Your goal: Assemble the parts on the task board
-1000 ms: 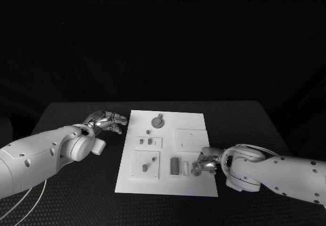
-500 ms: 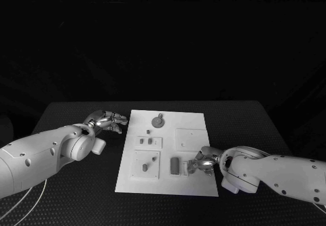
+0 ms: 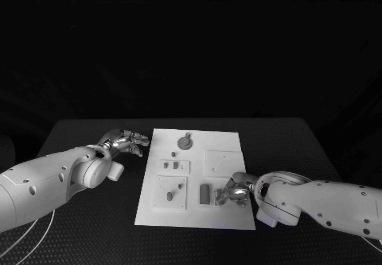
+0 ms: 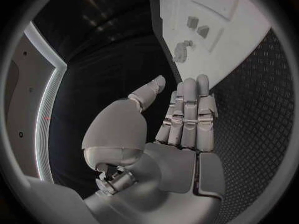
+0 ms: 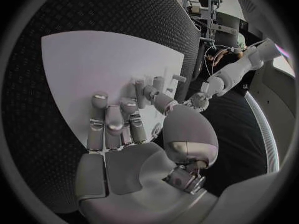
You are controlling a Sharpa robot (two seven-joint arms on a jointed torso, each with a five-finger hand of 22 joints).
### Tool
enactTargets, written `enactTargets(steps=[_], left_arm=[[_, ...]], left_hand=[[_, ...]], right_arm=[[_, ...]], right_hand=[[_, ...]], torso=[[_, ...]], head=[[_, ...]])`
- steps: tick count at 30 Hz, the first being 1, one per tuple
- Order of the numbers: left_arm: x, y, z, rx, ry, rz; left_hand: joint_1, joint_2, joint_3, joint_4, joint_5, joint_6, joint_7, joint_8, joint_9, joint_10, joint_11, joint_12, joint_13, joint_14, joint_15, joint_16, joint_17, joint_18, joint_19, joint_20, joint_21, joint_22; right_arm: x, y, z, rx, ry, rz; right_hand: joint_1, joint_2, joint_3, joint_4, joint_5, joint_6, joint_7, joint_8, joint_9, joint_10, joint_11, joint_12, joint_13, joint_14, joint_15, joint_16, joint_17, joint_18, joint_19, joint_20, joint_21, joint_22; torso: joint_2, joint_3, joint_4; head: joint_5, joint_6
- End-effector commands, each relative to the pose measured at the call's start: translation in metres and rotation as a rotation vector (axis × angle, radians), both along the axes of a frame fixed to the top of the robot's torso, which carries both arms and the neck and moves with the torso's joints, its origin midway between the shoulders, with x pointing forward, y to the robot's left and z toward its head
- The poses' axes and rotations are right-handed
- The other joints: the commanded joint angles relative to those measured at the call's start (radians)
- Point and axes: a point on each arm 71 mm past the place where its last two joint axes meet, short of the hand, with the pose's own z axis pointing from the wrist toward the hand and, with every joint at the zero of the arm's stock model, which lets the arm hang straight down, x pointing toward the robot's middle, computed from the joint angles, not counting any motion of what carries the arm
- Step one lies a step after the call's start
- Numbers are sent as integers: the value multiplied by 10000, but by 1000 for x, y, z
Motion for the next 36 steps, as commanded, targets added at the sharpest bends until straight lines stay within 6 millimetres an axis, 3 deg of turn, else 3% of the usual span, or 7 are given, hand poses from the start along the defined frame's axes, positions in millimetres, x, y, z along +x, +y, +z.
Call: enactTargets(steps=[1,14,18,24,27,33,36], left_arm=[[0,-2,1,-100,15,-128],[0,-2,1,-97,18,-123],[0,-1,0,-92,21,-110],[0,-2,0,-95,24,-121],[0,-1,0,-91,23,-112],[0,-1,0,-91,27,-114],[0,-1,0,-87,25,-102]], left_hand=[[-125,2,11,72,56,-23,76,57,-13,-66,27,13,-9,49,-2,-58,15,133,48,11,-52,12],[-132,1,10,77,55,-27,77,58,-15,-69,28,12,-9,52,-1,-59,20,134,52,11,-55,18],[-135,0,10,79,55,-29,78,58,-16,-70,28,12,-9,53,-1,-59,22,134,53,11,-56,19],[-138,1,10,82,55,-33,79,57,-17,-70,28,12,-9,54,-1,-59,24,134,55,11,-57,22],[-140,1,10,83,56,-36,80,56,-17,-70,28,12,-9,55,-1,-59,25,135,56,11,-58,23],[-142,0,10,84,56,-41,81,55,-19,-71,28,12,-9,55,-1,-60,27,135,57,10,-59,26],[-142,1,11,85,56,-44,83,54,-20,-72,28,12,-9,56,-1,-60,28,136,59,10,-60,27]], right_arm=[[-3,4,-2,77,241,283],[-1,4,-3,84,158,190],[0,4,-3,63,172,194],[0,7,-3,99,195,324],[0,8,-4,133,213,407],[0,9,-3,245,178,438],[0,10,-3,304,141,458]], right_hand=[[222,324,730,-669,-16,-106,170,40,-11,73,5,35,-5,-6,-39,32,-9,138,46,25,31,162],[25,192,710,-643,-21,-120,173,43,-35,49,9,34,-8,-48,-47,23,-66,138,54,38,25,148],[-405,-245,677,-419,-13,-147,186,26,-93,9,29,10,-28,-111,-39,-2,-166,138,111,69,-12,102],[-892,-1394,901,668,-16,-191,205,4,-206,-39,46,-8,-63,-225,-32,-36,-350,138,194,35,-89,44],[-1006,-1833,972,1117,-27,-230,219,3,-241,-75,55,-6,-70,-284,-25,-40,-414,138,196,20,-110,44],[-1122,-2090,934,1378,-41,-271,235,7,-264,-122,66,-3,-73,-369,-13,-42,-491,138,168,20,-120,61],[-1133,-2111,928,1396,-41,-275,236,7,-266,-126,67,-1,-73,-378,-12,-42,-500,138,165,20,-121,63]], torso=[[-3,-2,4],[0,2,1],[1,1,6],[4,6,1],[1,11,0],[3,12,-1],[5,7,-1]], head=[[6,3],[22,13],[16,12],[19,3],[35,-3],[24,-13],[24,-19]])
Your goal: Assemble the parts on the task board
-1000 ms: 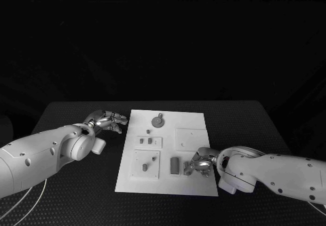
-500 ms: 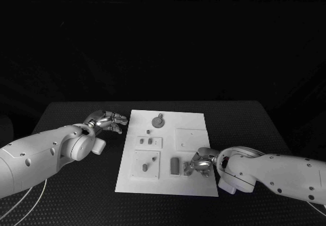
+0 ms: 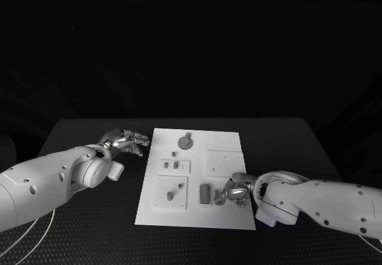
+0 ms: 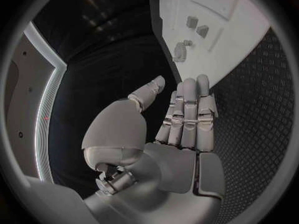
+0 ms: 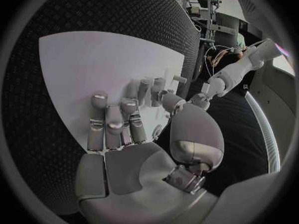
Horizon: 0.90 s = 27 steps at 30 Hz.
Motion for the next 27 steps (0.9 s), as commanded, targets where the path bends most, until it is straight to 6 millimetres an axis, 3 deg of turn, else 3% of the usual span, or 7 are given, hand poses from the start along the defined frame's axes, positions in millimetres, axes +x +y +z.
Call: enactTargets(steps=[1,12,18,27], left_arm=[[0,-2,1,-102,4,-126],[0,-1,1,-98,7,-118],[0,-1,0,-94,28,-122],[0,-2,0,-100,26,-137]], left_hand=[[-63,3,-10,65,56,-2,54,53,-12,-50,5,11,-9,56,-1,-60,14,136,76,-9,-60,12],[-65,4,-8,67,56,-8,57,51,-14,-51,5,11,-9,58,-1,-60,17,137,79,-9,-63,15],[-62,6,-6,66,57,-11,57,51,-15,-52,5,11,-9,58,-2,-61,19,138,80,-10,-64,17],[-63,8,-4,68,57,-16,60,51,-16,-55,5,10,-10,60,-1,-62,23,139,82,-10,-67,21]], right_arm=[[-3,8,0,374,4,408],[-3,9,1,204,-201,1102],[-5,9,0,-5,-35,1538],[-5,8,0,-173,-92,1566]], right_hand=[[-5,-88,1,57,-43,-224,196,-32,-11,-49,23,0,-15,-77,12,-42,-5,208,38,2,-41,63],[-22,-84,-4,106,-41,-215,193,-19,-10,-51,21,7,-14,-65,12,-39,23,208,33,0,-42,68],[904,54,12,-657,-42,-137,152,93,23,-47,-19,65,-1,-43,-19,-12,69,208,17,-46,-1,116],[1044,-57,-93,-795,-47,-151,158,108,16,-59,-11,65,-10,-79,-11,-16,32,208,-4,-16,-11,119]], torso=[[3,-1,0],[-4,-2,1],[0,-2,-2],[0,-2,4]], head=[[-10,-5],[-26,15],[-25,8],[-35,4]])
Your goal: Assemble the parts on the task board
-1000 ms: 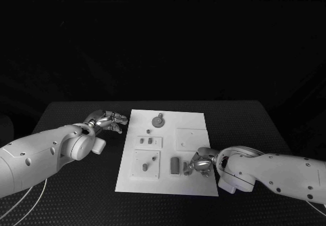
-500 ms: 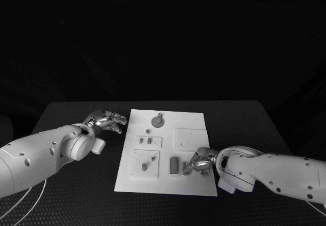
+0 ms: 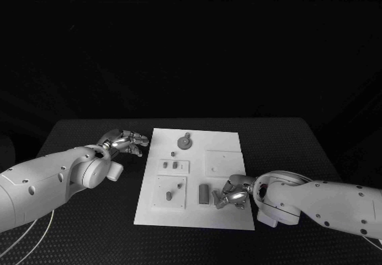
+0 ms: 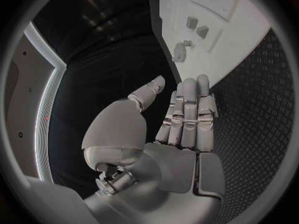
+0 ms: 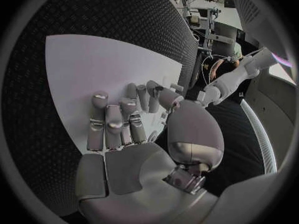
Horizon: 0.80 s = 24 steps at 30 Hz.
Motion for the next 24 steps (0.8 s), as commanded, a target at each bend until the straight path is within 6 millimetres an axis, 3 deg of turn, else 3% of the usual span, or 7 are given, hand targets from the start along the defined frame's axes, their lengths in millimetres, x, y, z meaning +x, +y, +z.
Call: enactTargets(steps=[1,7,11,19,21,24], left_arm=[[0,-2,1,-105,12,-142],[0,-3,1,-106,12,-145],[0,-2,0,-103,16,-141],[0,-2,0,-99,20,-133],[0,-2,0,-98,23,-133],[0,-2,0,-93,27,-123]], left_hand=[[-64,8,-2,69,57,-4,73,51,-17,-57,8,10,-10,60,-1,-62,16,139,83,-12,-68,16],[-66,11,-1,72,57,-5,74,51,-17,-58,8,10,-10,60,-1,-62,18,139,85,-11,-69,18],[-70,15,-1,77,56,-6,75,51,-17,-58,8,10,-9,61,-1,-62,19,138,86,-10,-70,19],[-84,26,-1,92,56,-9,77,52,-19,-59,9,10,-9,62,0,-64,23,138,89,-9,-73,23],[-84,26,-1,92,56,-9,77,52,-19,-59,9,10,-9,62,0,-64,24,138,89,-9,-74,24],[-87,28,0,95,56,-9,77,53,-19,-60,9,10,-9,62,1,-65,25,138,89,-9,-75,25]], right_arm=[[-2,5,0,-42,-58,517],[0,5,0,-25,-164,374],[0,5,0,57,-142,327],[-1,5,0,194,-30,530],[-1,5,0,213,-24,546],[-1,6,0,284,-66,534]], right_hand=[[67,-14,-10,-48,-44,-97,107,48,0,11,-43,66,-12,-27,-20,-16,17,76,2,-21,-11,119],[42,195,-55,65,-41,-36,89,97,4,42,-59,81,-21,64,-28,-4,115,76,39,-2,-10,110],[-88,200,-91,267,-36,-11,74,119,-6,66,-73,85,-33,128,-39,2,170,76,67,4,-14,102],[-267,-109,-231,487,-55,-12,66,136,-30,75,-81,90,-45,112,-53,2,130,76,71,-7,-18,107],[-312,51,-671,291,-77,-37,59,156,-23,56,-80,104,-38,92,-58,14,136,76,35,-23,-2,131],[-346,152,-801,263,-59,-4,52,185,-17,52,-95,108,-38,95,-63,15,154,76,18,-25,-14,126]], torso=[[-1,-5,8],[-2,1,4],[-2,-3,6],[-3,-3,4],[-1,-1,6],[-1,-2,6]], head=[[-5,-8],[1,-4],[-7,-11],[5,-8],[8,-7],[0,-1]])
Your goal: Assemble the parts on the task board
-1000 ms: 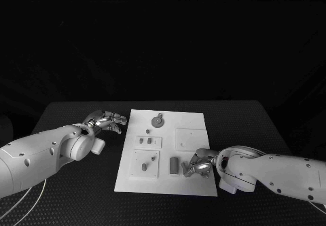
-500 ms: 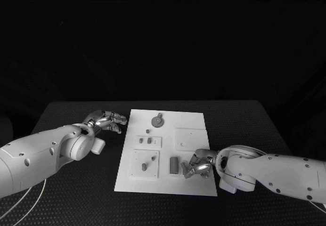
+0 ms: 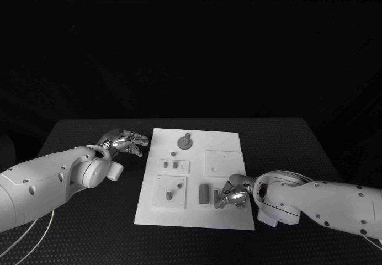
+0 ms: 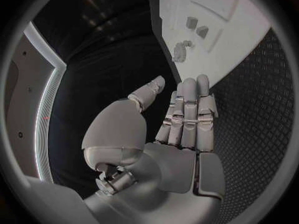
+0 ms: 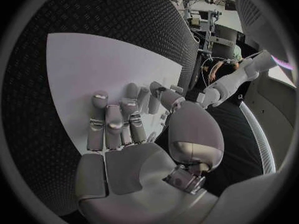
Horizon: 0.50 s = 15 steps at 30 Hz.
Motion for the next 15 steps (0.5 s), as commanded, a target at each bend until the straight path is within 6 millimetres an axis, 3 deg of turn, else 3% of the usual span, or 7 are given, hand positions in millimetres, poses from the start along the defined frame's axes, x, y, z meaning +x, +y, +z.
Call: enactTargets(steps=[1,9,13,15], left_arm=[[0,-2,0,-99,14,-129],[0,-2,0,-100,27,-142],[0,-2,0,-93,32,-126],[0,-2,0,-96,30,-134]], left_hand=[[-88,29,5,48,56,8,93,54,-11,-64,14,10,-9,62,1,-65,17,138,90,-9,-36,10],[-90,28,6,50,57,7,93,55,-12,-65,14,10,-9,61,1,-67,20,139,90,-10,-40,13],[-91,26,7,51,57,-4,96,50,-15,-66,14,10,-9,61,1,-68,21,140,90,-10,-42,15],[-90,26,8,50,57,-9,97,48,-16,-67,14,9,-9,61,1,-68,22,140,90,-10,-43,16]], right_arm=[[-2,6,1,341,11,390],[-4,9,1,569,107,636],[-4,9,1,574,115,665],[-3,7,1,457,48,699]], right_hand=[[-28,119,-106,17,-17,15,47,72,11,-3,-42,68,-2,5,-22,16,9,87,16,-24,-16,125],[-124,-8,-203,98,-5,45,28,97,7,-7,-60,63,-9,-22,-39,12,-22,87,12,-27,-34,114],[49,51,-199,-22,-3,36,25,103,1,-11,-68,63,-12,-40,-50,10,-39,87,4,-47,-40,114],[223,187,-225,-203,-9,33,25,112,-2,-13,-70,66,-13,-46,-53,12,-42,87,-4,-55,-41,117]], torso=[[-1,2,-6],[1,0,1],[0,-3,3],[0,-2,0]], head=[[-2,5],[8,-16],[3,-7],[2,8]])
